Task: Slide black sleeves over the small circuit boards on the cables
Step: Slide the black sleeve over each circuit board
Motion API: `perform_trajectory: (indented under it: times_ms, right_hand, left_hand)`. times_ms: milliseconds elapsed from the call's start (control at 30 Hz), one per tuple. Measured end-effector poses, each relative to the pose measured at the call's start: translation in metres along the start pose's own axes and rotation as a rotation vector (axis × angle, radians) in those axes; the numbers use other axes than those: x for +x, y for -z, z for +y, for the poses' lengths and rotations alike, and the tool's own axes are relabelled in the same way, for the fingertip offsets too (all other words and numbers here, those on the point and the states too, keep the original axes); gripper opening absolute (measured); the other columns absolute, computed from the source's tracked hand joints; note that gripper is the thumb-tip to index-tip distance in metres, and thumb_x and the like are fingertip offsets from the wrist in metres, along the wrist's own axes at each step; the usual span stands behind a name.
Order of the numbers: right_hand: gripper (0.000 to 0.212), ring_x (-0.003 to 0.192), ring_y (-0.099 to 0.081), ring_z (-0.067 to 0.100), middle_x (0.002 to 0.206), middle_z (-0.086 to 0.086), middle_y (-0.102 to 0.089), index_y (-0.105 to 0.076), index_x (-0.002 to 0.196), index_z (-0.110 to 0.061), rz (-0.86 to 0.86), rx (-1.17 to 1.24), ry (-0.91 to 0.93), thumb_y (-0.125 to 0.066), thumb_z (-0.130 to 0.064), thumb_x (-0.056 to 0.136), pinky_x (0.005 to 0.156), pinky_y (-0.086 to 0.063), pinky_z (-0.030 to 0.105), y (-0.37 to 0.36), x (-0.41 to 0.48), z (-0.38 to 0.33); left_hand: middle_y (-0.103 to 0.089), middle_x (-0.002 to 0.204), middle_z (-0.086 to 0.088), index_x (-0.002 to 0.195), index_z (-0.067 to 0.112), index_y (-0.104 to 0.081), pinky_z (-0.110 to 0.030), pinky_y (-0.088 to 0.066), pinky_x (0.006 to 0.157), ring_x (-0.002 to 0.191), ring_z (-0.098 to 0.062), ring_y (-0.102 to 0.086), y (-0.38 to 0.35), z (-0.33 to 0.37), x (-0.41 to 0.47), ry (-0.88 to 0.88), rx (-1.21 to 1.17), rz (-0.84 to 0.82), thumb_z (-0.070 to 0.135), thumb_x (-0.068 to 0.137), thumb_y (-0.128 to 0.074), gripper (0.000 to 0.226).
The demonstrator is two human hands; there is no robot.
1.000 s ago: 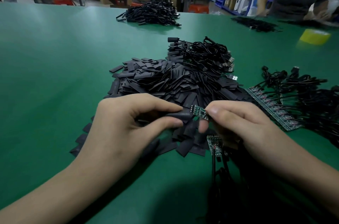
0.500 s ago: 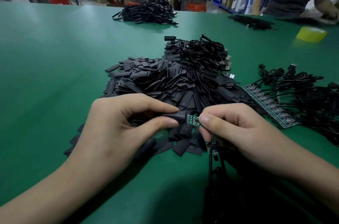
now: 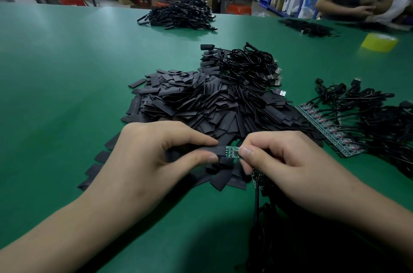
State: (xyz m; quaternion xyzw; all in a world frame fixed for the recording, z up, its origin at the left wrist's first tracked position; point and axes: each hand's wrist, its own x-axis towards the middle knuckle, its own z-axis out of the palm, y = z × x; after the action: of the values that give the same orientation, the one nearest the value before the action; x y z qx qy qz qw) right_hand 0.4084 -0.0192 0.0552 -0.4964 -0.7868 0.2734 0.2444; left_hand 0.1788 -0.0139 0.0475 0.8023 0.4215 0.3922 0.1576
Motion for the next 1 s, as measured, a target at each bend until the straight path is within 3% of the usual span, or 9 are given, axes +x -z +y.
perform_trajectory:
  times_ms: [167, 400, 533, 633, 700, 800, 1000]
  right_hand:
    - [0.039, 0.046, -0.028, 0.007, 0.052, -0.009, -0.031, -0.064, 0.074, -0.027, -0.085, 0.104, -0.057, -0.049, -0.046, 0.104, 0.046, -0.024, 0.022, 0.006, 0.003, 0.003]
    - [0.033, 0.050, -0.034, 0.004, 0.053, -0.009, -0.037, -0.065, 0.074, -0.032, -0.114, 0.042, -0.002, -0.045, -0.053, 0.092, 0.050, -0.027, 0.030, 0.000, 0.002, 0.001]
    - [0.034, 0.059, -0.053, 0.021, 0.063, 0.000, -0.060, -0.069, 0.082, -0.036, -0.102, 0.055, 0.018, -0.044, -0.058, 0.091, 0.061, -0.044, 0.043, -0.003, 0.001, 0.001]
    - [0.023, 0.067, -0.059, 0.020, 0.073, -0.002, -0.065, -0.068, 0.092, -0.037, 0.011, 0.072, 0.073, -0.051, -0.052, 0.092, 0.065, -0.049, 0.044, -0.005, 0.001, 0.004]
    - [0.012, 0.063, -0.057, 0.012, 0.072, -0.004, -0.062, -0.067, 0.096, -0.035, 0.152, 0.110, 0.128, -0.060, -0.044, 0.091, 0.061, -0.048, 0.041, -0.002, -0.001, 0.005]
    - [0.002, 0.071, -0.066, 0.017, 0.076, -0.007, -0.067, -0.068, 0.091, -0.032, 0.268, 0.031, 0.254, -0.068, -0.029, 0.091, 0.059, -0.051, 0.039, 0.001, -0.002, 0.003]
    - [0.003, 0.071, -0.067, 0.010, 0.077, -0.012, -0.070, -0.073, 0.089, -0.025, 0.360, -0.088, 0.344, -0.072, -0.022, 0.090, 0.058, -0.051, 0.030, 0.001, -0.004, 0.001]
  left_hand:
    - [-0.074, 0.087, 0.014, 0.096, 0.023, -0.081, -0.018, -0.052, 0.076, 0.081, 0.002, -0.068, 0.001, 0.002, 0.000, -0.079, 0.046, 0.012, 0.036, 0.077, -0.078, 0.023]
    - [-0.073, 0.087, 0.015, 0.099, 0.024, -0.081, -0.014, -0.050, 0.076, 0.081, 0.005, -0.066, -0.003, 0.005, -0.002, -0.086, 0.027, -0.057, 0.040, 0.080, -0.075, 0.025]
    - [-0.073, 0.088, 0.016, 0.101, 0.024, -0.080, -0.013, -0.049, 0.076, 0.082, 0.006, -0.066, -0.006, 0.006, -0.003, -0.092, 0.028, -0.065, 0.039, 0.082, -0.075, 0.025]
    - [-0.072, 0.082, 0.019, 0.097, 0.031, -0.080, -0.011, -0.046, 0.072, 0.077, 0.001, -0.067, -0.007, 0.003, -0.002, -0.019, -0.039, -0.006, 0.041, 0.078, -0.077, 0.022]
    - [-0.074, 0.081, 0.018, 0.093, 0.036, -0.080, -0.018, -0.051, 0.070, 0.075, -0.006, -0.069, -0.008, 0.001, -0.002, 0.077, -0.136, 0.044, 0.045, 0.075, -0.083, 0.021]
    - [-0.076, 0.082, 0.015, 0.092, 0.036, -0.080, -0.027, -0.056, 0.071, 0.074, -0.009, -0.071, -0.008, -0.003, -0.002, 0.146, -0.238, 0.074, 0.046, 0.071, -0.081, 0.023]
    - [-0.077, 0.083, 0.015, 0.094, 0.034, -0.080, -0.018, -0.054, 0.071, 0.074, -0.003, -0.070, -0.011, -0.002, -0.003, 0.147, -0.294, 0.065, 0.039, 0.074, -0.078, 0.020]
